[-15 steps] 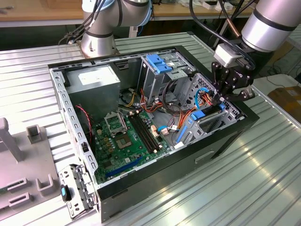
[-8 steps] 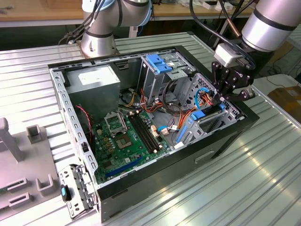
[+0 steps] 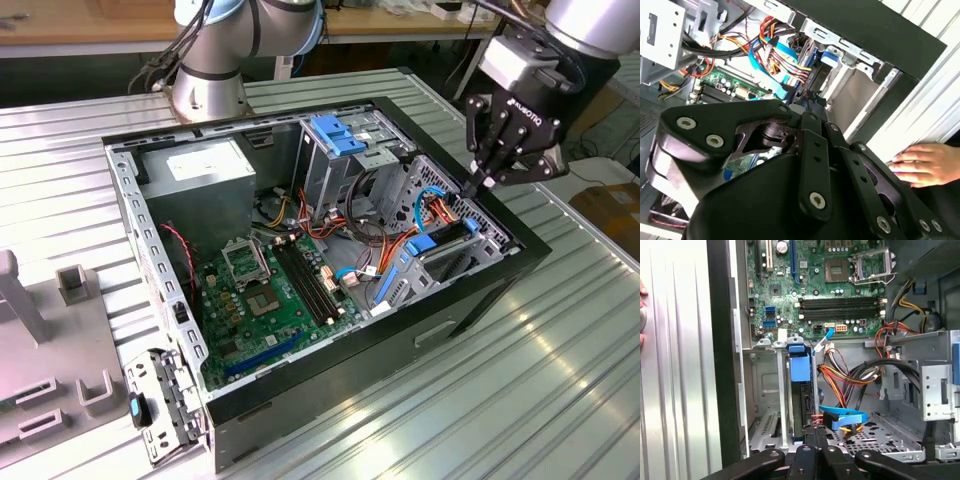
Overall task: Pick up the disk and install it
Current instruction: 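Insert the second disk wire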
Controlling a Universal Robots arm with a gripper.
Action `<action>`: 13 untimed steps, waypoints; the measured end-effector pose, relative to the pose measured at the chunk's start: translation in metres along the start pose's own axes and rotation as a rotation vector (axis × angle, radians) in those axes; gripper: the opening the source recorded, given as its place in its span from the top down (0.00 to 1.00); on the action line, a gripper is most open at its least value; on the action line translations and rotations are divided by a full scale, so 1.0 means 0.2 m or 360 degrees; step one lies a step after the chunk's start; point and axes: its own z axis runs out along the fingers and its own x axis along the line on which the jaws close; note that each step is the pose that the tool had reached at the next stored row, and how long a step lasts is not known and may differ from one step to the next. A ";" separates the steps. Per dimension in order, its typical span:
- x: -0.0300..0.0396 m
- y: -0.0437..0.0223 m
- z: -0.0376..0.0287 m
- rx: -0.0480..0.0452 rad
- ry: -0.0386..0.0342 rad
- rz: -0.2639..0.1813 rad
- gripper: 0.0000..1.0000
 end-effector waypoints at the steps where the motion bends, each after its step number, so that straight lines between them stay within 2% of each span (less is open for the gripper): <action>1: -0.009 0.001 0.000 -0.0013 0.0001 0.0000 0.89; 3: -0.028 0.003 0.003 -0.0018 0.0001 0.0001 0.89; 4: -0.053 0.004 0.003 -0.0018 0.0001 0.0000 0.89; 6: -0.075 0.005 0.012 -0.0018 0.0002 0.0001 0.89; 8: -0.102 0.006 0.030 -0.0018 0.0002 0.0001 0.76; 10: -0.126 0.008 0.045 -0.0018 0.0003 0.0001 0.76; 12: -0.131 0.008 0.053 -0.0015 0.0050 0.0001 0.76; 13: -0.131 0.008 0.053 -0.0014 0.0062 0.0001 0.76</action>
